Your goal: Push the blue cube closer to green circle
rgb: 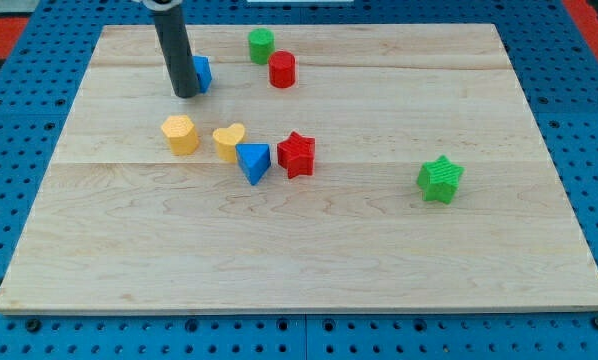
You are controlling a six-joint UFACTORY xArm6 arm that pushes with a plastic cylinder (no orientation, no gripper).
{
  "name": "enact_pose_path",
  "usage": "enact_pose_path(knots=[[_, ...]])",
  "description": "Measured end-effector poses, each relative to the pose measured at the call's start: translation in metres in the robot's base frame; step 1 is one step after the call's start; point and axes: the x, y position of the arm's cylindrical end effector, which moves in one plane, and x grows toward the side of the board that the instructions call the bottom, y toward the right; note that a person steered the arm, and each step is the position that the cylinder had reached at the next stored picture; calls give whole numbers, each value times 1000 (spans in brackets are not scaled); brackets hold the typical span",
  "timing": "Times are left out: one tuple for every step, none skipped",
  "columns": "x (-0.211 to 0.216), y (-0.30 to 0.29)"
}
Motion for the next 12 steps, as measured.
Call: enact_pose_path(knots=[[-7, 4], [-4, 17], [12, 70], [13, 87], [13, 88], [13, 90], [14, 90], [16, 84], [16, 66], [-5, 56], [-29, 39], [-15, 23]])
